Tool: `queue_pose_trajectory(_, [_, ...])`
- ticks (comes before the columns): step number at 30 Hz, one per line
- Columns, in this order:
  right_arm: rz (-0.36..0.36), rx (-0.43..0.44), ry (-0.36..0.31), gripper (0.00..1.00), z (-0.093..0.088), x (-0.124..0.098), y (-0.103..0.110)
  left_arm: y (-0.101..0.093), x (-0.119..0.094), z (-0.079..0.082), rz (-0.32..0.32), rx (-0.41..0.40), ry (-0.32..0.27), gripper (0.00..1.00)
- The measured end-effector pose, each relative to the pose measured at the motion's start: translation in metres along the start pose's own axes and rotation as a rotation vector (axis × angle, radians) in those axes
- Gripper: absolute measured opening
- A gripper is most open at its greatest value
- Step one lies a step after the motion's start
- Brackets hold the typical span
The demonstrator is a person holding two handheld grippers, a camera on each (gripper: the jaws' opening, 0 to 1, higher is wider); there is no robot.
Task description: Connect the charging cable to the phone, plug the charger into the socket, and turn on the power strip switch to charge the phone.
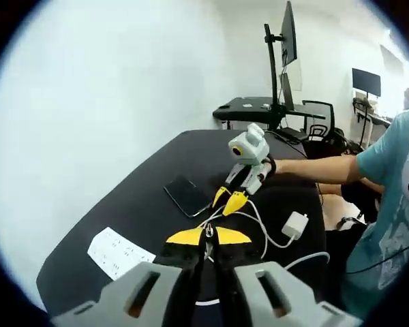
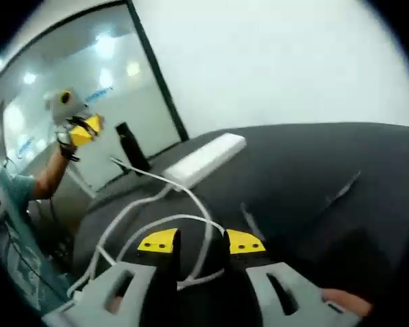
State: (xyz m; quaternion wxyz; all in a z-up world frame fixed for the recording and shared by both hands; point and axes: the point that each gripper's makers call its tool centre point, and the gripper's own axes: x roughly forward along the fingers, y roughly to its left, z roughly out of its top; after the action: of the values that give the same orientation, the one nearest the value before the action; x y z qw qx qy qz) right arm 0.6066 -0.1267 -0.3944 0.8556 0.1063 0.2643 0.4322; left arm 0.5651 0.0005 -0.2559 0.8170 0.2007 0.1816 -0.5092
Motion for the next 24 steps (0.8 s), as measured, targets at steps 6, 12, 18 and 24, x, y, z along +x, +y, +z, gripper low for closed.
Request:
queue_pose_trajectory(6, [0.117, 0.023, 0.018, 0.21, -0.009, 0.013, 0.029, -0.002, 0.000, -0.007, 0.007, -0.016, 0.010, 0.02])
queue_pose_trajectory(12, [0.190, -0.019, 0.076, 0.21, -0.022, 0.035, 0.065, -0.006, 0.010, -0.010, 0.003, -0.033, 0.017, 0.02])
queue_pose_trajectory(18, [0.203, -0.110, -0.027, 0.21, -0.011, 0.040, 0.082, 0.005, 0.037, -0.015, 0.015, 0.006, 0.131, 0.02])
queue_pose_trajectory(24, [0.358, -0.010, -0.258, 0.22, 0.025, 0.003, 0.099, 0.006, 0.070, -0.008, -0.031, 0.033, 0.169, 0.02])
